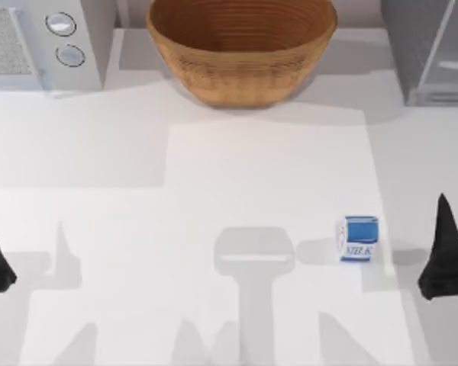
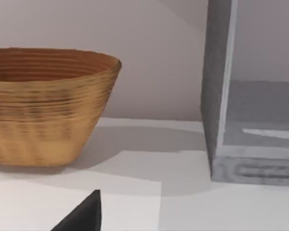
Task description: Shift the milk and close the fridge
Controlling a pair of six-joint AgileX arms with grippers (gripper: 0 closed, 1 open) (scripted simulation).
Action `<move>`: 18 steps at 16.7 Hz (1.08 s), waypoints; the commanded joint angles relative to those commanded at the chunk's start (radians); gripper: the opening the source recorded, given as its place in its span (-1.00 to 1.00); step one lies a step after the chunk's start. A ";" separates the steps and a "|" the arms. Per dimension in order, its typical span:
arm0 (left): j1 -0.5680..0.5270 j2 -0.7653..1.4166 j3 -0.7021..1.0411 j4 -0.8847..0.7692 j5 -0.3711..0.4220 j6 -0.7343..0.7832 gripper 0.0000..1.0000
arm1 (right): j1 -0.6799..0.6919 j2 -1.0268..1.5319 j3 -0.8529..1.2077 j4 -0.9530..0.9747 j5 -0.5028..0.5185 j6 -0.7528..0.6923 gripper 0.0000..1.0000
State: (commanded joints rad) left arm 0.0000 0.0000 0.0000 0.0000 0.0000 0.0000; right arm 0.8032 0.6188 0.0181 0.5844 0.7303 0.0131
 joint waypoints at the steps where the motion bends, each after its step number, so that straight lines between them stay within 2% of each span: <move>1: 0.000 0.000 0.000 0.000 0.000 0.000 1.00 | 0.036 0.041 0.001 0.039 0.055 0.001 1.00; 5: 0.000 0.000 0.000 0.000 0.000 0.000 1.00 | 0.120 0.144 0.006 0.139 0.189 0.004 1.00; 12: 0.000 0.000 0.000 0.000 0.000 0.000 1.00 | 0.119 0.159 0.005 0.154 0.199 0.007 1.00; 18: 0.000 0.000 0.000 0.000 0.000 0.000 1.00 | 0.155 0.447 0.055 0.380 0.241 0.043 1.00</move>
State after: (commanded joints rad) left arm 0.0000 0.0000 0.0000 0.0000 0.0000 0.0000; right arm 0.9582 1.0659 0.0732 0.9644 0.9713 0.0559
